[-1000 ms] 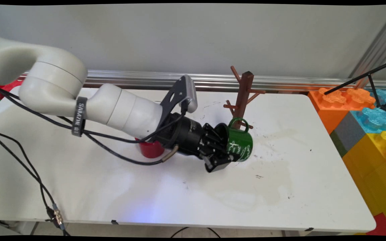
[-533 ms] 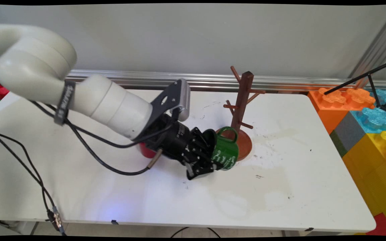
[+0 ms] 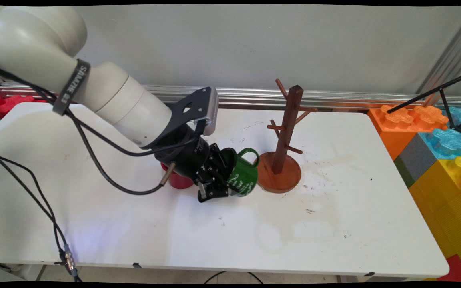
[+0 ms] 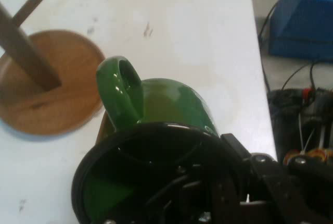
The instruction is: Place the picked object on the table
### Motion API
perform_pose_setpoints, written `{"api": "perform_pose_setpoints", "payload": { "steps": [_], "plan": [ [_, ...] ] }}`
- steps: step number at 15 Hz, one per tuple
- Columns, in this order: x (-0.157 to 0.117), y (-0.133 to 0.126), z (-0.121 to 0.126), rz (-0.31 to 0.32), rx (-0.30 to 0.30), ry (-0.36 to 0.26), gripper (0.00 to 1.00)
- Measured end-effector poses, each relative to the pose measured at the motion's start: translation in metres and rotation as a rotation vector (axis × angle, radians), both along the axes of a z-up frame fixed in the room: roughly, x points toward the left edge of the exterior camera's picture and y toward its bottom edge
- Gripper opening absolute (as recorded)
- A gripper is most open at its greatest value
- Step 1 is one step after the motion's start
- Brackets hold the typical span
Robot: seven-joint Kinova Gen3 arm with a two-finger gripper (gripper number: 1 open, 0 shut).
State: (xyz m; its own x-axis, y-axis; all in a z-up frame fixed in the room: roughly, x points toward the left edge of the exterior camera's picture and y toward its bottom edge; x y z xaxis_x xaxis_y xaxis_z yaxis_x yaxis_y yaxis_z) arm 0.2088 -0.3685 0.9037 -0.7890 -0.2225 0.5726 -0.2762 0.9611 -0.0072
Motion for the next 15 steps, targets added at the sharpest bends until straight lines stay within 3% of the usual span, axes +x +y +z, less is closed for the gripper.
{"api": "perform_pose_setpoints", "payload": {
  "steps": [8,15],
  "plan": [
    [0.000,-0.013,0.000,-0.006,0.052,-0.187,0.00],
    [0.008,-0.018,-0.024,0.008,0.108,-0.395,0.00]
  ]
}}
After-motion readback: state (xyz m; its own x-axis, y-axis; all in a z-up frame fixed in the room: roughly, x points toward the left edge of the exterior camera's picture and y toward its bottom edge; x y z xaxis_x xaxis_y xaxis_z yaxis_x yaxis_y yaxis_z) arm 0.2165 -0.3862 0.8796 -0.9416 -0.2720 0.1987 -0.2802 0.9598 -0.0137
